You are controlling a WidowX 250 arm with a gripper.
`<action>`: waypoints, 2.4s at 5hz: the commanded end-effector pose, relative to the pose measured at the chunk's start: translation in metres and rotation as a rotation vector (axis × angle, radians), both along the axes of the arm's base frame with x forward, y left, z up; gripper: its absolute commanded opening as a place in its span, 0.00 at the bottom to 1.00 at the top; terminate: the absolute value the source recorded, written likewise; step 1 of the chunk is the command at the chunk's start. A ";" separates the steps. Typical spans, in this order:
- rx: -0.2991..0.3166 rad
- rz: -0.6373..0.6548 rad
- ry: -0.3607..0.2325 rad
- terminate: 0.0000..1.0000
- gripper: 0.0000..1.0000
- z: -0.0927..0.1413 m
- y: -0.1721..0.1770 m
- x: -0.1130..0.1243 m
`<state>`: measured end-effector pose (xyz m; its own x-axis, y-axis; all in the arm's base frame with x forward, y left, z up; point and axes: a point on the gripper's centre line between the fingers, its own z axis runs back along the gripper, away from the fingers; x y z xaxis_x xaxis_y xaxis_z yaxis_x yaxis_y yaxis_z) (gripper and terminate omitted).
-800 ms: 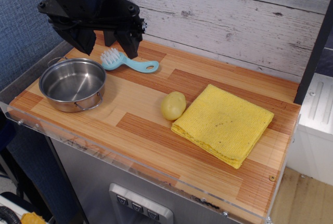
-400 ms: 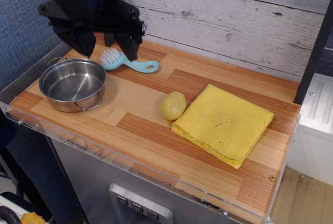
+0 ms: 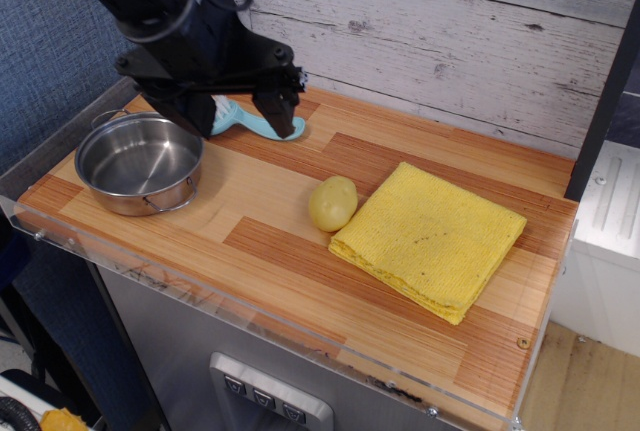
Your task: Move the potato on far edge besides the blue strainer
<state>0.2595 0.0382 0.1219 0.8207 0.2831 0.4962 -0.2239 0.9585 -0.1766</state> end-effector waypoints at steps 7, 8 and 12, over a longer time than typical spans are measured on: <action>0.058 -0.089 0.155 0.00 1.00 -0.095 -0.046 0.052; 0.072 -0.089 0.153 0.00 0.00 -0.095 -0.046 0.049; 0.061 -0.045 0.088 0.00 0.00 -0.046 -0.033 0.045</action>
